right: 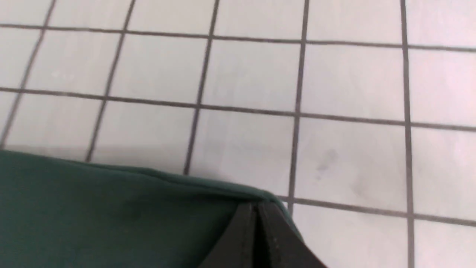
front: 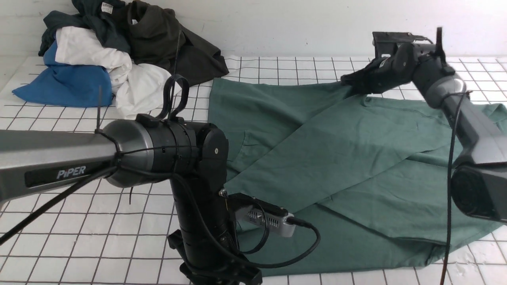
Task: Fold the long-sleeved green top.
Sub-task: Use both arms simultaneously to clamp the lower edge of the clothing fabric
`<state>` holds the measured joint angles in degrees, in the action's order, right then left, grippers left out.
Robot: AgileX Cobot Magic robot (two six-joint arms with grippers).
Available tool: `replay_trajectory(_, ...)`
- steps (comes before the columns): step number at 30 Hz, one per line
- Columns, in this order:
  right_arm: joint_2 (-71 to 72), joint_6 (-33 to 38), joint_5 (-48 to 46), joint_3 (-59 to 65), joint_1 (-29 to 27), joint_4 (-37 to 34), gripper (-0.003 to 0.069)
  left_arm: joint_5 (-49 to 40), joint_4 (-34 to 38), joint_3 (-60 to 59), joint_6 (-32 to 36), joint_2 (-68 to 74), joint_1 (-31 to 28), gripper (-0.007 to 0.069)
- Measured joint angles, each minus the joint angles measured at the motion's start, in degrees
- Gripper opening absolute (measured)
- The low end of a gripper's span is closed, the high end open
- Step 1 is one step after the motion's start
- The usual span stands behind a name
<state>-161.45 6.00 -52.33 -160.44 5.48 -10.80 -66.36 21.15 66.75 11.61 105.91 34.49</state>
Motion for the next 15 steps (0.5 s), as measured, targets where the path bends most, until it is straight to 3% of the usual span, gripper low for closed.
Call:
replay_trajectory(8, 14.9, 8.1, -10.6, 2.4, 0.1, -5.7, -0.0015, 1.9, -6.2, 0.0, 0.6, -8.8, -0.1, 0.0226)
replay_trajectory(15, 35.2, 14.1, -19.0, 22.9, 0.1, -7.8, -0.0015, 6.6, -8.6, 0.0, 11.4, -8.7, 0.2, 0.037)
